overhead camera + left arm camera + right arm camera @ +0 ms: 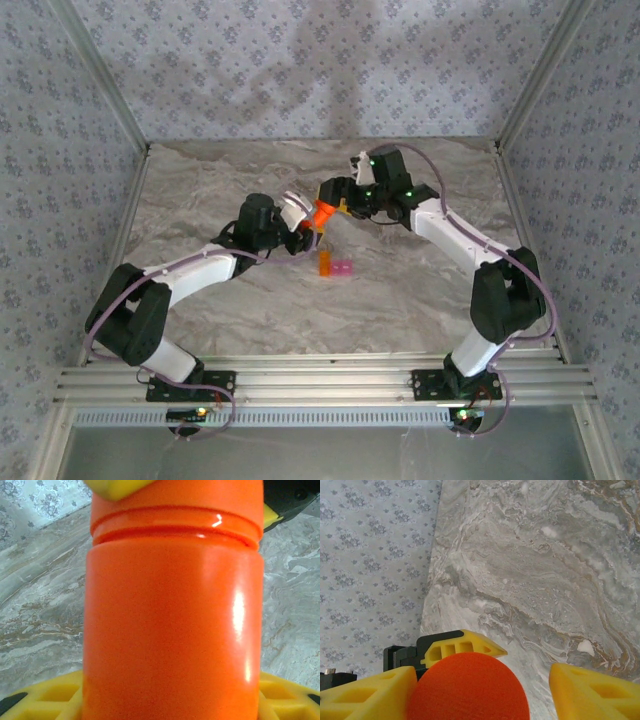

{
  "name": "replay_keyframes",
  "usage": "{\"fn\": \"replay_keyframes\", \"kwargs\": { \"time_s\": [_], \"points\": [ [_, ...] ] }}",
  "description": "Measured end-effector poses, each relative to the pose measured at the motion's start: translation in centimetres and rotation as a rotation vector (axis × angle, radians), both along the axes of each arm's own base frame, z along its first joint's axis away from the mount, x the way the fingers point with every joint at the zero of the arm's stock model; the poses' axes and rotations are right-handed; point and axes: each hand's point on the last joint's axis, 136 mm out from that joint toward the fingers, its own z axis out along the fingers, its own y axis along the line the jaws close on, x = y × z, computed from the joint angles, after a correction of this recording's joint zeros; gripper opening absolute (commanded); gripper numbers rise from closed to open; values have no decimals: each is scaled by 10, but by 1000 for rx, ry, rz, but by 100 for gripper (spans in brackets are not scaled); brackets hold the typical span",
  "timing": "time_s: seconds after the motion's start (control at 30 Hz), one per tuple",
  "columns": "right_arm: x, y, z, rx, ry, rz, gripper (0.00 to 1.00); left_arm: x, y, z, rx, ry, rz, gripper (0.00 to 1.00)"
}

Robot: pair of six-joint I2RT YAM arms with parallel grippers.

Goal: Sort the pills into containers

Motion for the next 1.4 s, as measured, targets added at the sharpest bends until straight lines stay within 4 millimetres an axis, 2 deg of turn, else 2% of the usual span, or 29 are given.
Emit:
{"fn": "replay_keyframes", "kwargs": {
  "time_s": [0.1,0.2,0.37,0.57,0.63,0.67,0.73,0.8,0.97,1.13,1.23,1.4],
  "points": [
    [-2,3,1,3,-2,10,48,-1,0,-2,5,8,-2,0],
    [-2,3,1,4,-4,13,37,-1,0,-4,8,14,-2,0],
    [1,2,3,29,-42,37,33,-1,0,-3,2,13,1,0],
    [-5,1,11,96,-258,165,36,-6,-1,5,-96,90,-48,0],
    [-9,1,20,105,-335,206,41,-10,-3,12,-145,118,-85,0],
    [-9,1,24,106,-360,217,45,-10,-3,14,-160,124,-94,0],
    [-11,2,29,106,-397,236,64,-12,-4,19,-187,129,-115,0],
    [-10,-1,30,93,-412,233,70,-11,-3,21,-199,137,-112,0],
    [5,-20,30,65,-350,133,75,-1,4,16,-171,120,-57,0],
    [21,-36,36,68,-240,-1,77,-2,0,7,-91,69,-35,0],
    [20,-35,35,76,-176,-34,78,-4,-2,2,-49,45,-29,0],
    [13,-23,21,63,-93,-37,78,-5,-2,-4,-1,23,-23,0]
  ]
}}
